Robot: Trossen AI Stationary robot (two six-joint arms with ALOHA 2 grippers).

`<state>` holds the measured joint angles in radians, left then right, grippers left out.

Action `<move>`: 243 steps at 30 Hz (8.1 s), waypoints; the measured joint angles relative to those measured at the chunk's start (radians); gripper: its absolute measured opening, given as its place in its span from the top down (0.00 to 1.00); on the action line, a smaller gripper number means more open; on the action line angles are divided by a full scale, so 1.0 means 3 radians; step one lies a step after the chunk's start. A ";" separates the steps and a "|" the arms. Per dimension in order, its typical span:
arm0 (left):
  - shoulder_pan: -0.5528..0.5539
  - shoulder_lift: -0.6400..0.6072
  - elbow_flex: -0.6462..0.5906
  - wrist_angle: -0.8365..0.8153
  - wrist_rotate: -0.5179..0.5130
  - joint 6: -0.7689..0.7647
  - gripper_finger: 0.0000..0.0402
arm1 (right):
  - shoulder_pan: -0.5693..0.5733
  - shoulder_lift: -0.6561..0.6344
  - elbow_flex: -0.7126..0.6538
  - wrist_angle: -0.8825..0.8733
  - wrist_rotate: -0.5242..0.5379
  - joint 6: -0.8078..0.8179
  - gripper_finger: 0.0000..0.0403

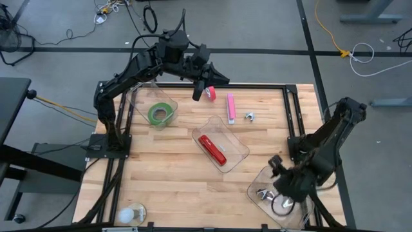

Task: Pick and place Stapler, Stapler remover, tape
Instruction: Put the sky blue staple remover into the bottom transparent bin

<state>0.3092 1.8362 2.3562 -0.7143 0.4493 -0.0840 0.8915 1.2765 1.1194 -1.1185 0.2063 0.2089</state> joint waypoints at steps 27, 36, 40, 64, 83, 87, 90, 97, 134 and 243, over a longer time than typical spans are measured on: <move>-0.0005 0.0000 0.0000 0.0024 0.0000 0.0005 0.99 | -0.1919 -0.0852 -0.0001 -0.0244 0.0022 -0.0839 0.45; -0.0004 0.0000 0.0000 0.0024 0.0000 0.0002 0.97 | -0.2737 -0.0852 -0.0334 0.0085 -0.0363 -0.1505 0.45; -0.0004 0.0000 0.0000 0.0023 0.0000 -0.0007 0.97 | -0.3000 -0.0850 -0.0654 0.0393 -0.0540 -0.1665 0.45; -0.0003 0.0000 0.0000 0.0022 -0.0002 0.0086 0.97 | -0.4278 -0.0816 -0.1664 0.1692 -0.0679 -0.1726 0.45; -0.0003 0.0001 0.0000 0.0022 -0.0003 0.0094 0.97 | -0.5172 -0.0365 -0.1668 0.2070 -0.0836 -0.0144 0.45; -0.0003 0.0001 0.0000 0.0020 -0.0003 0.0094 0.97 | -0.5259 -0.0238 -0.1668 0.2072 -0.0842 0.0393 0.45; -0.0003 0.0001 0.0000 0.0018 -0.0003 0.0092 0.97 | -0.5308 -0.0154 -0.1668 0.2098 -0.0851 0.0765 0.45; -0.0003 0.0001 0.0000 -0.0071 -0.0014 0.0092 0.97 | -0.5409 0.0031 -0.1668 0.2339 -0.1314 0.1241 0.45; 0.0013 0.0003 0.0000 -0.0109 -0.0068 0.0234 0.97 | -0.5435 0.0378 -0.1668 0.2385 -0.1288 0.1135 0.76; -0.0062 -0.0209 -0.0001 -0.1328 -0.0392 0.0501 0.99 | -0.3889 -0.1809 -0.0126 0.1511 -0.0836 -0.0726 1.00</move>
<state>0.2906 1.7735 2.3558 -1.1126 0.3317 0.0664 -0.2751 0.7338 1.0817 -0.6652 -0.0444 -0.0090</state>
